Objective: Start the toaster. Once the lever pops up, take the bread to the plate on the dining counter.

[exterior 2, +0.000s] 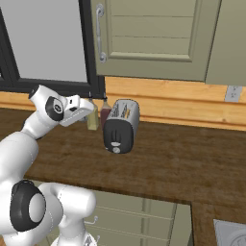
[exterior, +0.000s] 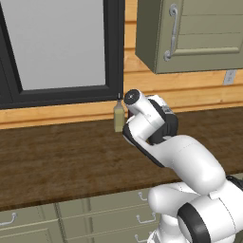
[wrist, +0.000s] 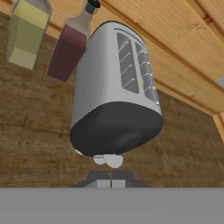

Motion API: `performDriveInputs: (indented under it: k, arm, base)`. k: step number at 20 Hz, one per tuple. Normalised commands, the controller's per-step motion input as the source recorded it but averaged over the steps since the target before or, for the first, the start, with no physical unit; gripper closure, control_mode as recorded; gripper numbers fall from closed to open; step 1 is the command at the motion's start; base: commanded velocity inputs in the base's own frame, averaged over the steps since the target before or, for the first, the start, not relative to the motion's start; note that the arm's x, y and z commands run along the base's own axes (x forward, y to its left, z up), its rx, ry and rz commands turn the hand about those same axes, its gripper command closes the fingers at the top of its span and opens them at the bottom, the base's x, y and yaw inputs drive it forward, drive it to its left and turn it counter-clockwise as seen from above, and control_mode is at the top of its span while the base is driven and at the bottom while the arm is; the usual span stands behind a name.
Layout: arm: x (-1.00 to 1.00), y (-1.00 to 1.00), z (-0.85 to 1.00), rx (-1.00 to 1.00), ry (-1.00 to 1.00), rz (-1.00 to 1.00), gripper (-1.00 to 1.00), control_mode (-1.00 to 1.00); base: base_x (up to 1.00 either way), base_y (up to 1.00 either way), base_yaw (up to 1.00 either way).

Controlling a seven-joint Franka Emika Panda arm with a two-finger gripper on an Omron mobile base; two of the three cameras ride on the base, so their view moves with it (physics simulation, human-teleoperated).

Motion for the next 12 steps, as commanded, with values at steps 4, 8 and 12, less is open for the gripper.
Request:
performDriveInputs:
  k: [4, 8, 12]
  arm:
    - [0.00, 0.00, 0.00, 0.00, 0.00, 0.00, 1.00, -1.00]
    - [0.00, 0.00, 0.00, 0.00, 0.00, 0.00, 1.00, -1.00]
    - [0.00, 0.00, 0.00, 0.00, 0.00, 0.00, 1.00, -1.00]
  base:
    - [0.00, 0.00, 0.00]
    - [0.00, 0.00, 0.00]
    - [0.00, 0.00, 0.00]
